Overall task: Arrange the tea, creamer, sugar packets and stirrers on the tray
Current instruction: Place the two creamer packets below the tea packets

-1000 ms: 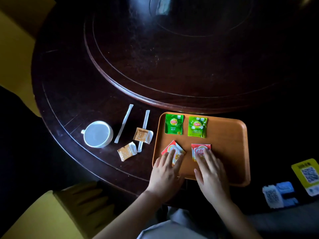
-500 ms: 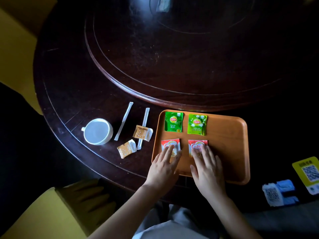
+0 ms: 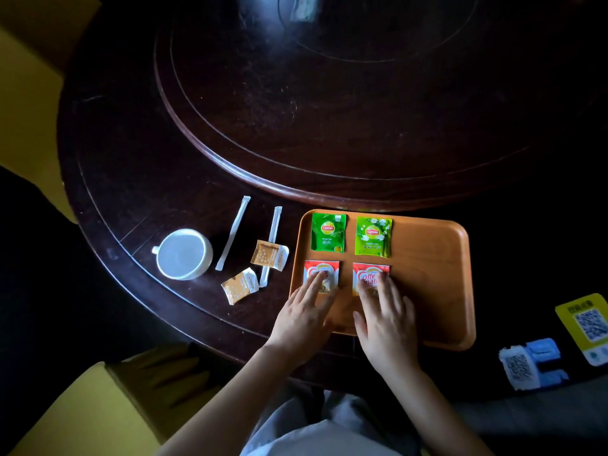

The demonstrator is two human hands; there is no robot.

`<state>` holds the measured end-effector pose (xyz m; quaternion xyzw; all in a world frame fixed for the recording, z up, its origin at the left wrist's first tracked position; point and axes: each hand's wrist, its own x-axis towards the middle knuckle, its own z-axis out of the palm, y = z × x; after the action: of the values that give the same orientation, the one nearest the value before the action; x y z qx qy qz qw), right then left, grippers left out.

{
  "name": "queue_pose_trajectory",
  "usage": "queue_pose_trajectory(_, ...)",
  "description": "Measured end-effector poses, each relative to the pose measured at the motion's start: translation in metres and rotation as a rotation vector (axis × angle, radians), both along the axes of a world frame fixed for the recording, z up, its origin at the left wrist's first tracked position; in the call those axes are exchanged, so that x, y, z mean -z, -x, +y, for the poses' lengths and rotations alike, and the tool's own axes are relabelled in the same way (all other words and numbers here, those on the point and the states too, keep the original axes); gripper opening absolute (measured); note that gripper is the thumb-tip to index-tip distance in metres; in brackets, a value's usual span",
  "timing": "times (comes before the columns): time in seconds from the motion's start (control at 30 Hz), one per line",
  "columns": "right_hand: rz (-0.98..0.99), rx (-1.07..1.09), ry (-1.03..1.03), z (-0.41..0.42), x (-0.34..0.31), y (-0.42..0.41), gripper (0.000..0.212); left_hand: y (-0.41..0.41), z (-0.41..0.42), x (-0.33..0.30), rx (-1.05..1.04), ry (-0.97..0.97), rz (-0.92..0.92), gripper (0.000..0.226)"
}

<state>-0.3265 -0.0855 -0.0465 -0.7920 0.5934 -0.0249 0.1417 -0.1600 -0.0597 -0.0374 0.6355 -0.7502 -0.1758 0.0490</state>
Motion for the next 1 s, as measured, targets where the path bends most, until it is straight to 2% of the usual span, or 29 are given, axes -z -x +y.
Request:
queue_pose_trajectory(0.57,-0.038,-0.003,0.064,0.001,0.004,0.003,0.051,-0.002,0.003,0.003,0.023,0.052,0.004,0.074)
queue_pose_trajectory(0.67,-0.145,0.017,0.151,-0.002,0.000,0.002,0.048,-0.011,0.005,-0.006,-0.041,0.105,0.050,0.067)
queue_pose_trajectory(0.8,-0.318,-0.043,0.278,-0.009,-0.003,-0.009,0.043,-0.044,0.012,-0.024,-0.230,0.229,0.130,0.054)
queue_pose_trajectory(0.9,-0.318,-0.126,0.336,-0.020,-0.007,-0.030,0.041,-0.080,0.024,-0.027,-0.335,0.280,0.074,0.048)
queue_pose_trajectory(1.0,-0.341,-0.225,0.355,-0.034,-0.014,-0.062,0.039,-0.106,0.036,-0.021,-0.358,0.240,-0.006,0.048)
